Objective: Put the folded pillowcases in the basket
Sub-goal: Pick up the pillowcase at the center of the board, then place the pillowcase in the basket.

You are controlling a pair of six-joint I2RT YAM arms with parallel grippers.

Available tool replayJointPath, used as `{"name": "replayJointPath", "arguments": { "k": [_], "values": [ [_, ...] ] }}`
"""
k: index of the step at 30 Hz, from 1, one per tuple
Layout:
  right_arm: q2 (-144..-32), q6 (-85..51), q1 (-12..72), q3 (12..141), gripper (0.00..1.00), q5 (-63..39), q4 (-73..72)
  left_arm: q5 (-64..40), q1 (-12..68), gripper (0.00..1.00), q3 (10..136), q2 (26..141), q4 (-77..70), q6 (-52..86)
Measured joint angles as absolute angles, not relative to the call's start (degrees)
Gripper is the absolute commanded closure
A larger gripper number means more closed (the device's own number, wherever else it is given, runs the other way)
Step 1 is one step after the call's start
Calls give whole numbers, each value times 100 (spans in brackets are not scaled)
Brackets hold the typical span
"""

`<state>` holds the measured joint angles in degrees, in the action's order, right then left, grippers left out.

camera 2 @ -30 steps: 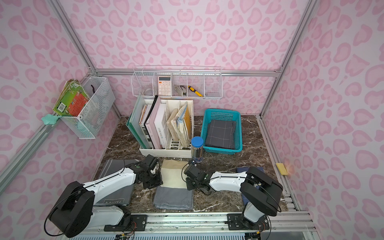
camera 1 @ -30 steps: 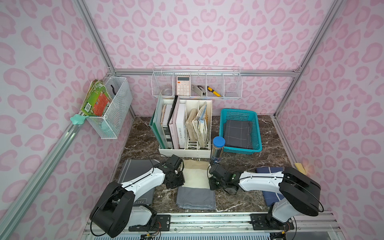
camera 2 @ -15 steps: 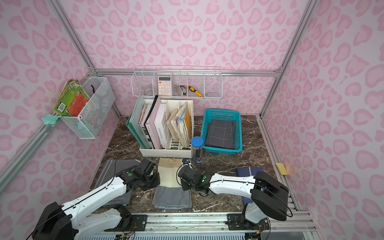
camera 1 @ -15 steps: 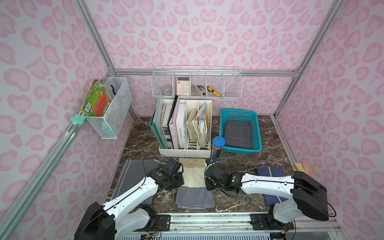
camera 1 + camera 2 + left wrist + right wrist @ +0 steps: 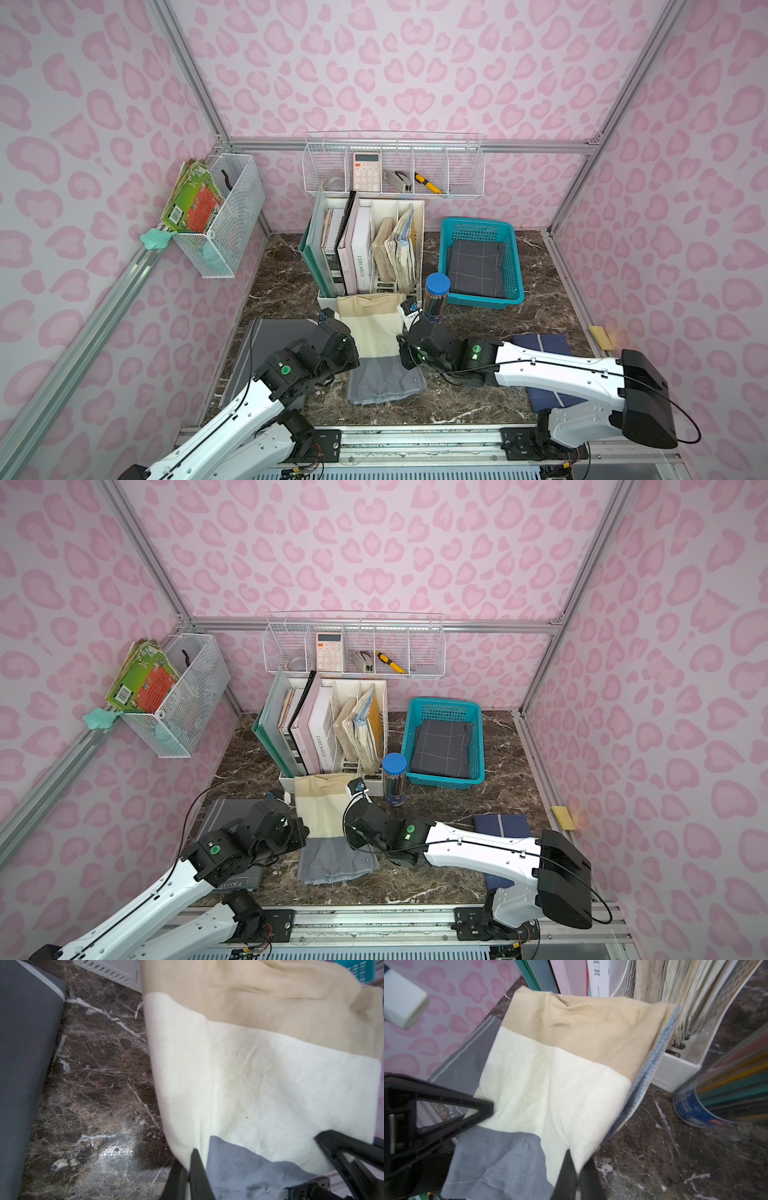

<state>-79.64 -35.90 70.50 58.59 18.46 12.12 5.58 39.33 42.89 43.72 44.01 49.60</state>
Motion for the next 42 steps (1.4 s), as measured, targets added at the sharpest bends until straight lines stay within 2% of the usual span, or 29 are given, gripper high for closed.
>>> {"name": "replayJointPath", "arguments": {
  "k": [12,21,33,37,42],
  "values": [
    [-7037,-2950,7054,6219,100,2491,1197,777,4407,100,5625,4475,4501,4571],
    [-6556,-2436,6781,6608,100,3041,1522,703,4547,100,6858,5406,4335,4007],
    [-6139,-1914,5481,6976,100,3026,1776,548,4582,100,8709,7072,3920,3275],
    [-6084,-1767,4877,7085,100,2816,1828,508,4584,100,9139,7642,3623,3070],
    [-6084,-1728,4082,7183,100,2480,1855,489,4587,100,10261,8615,3518,2825]
  ]
}}
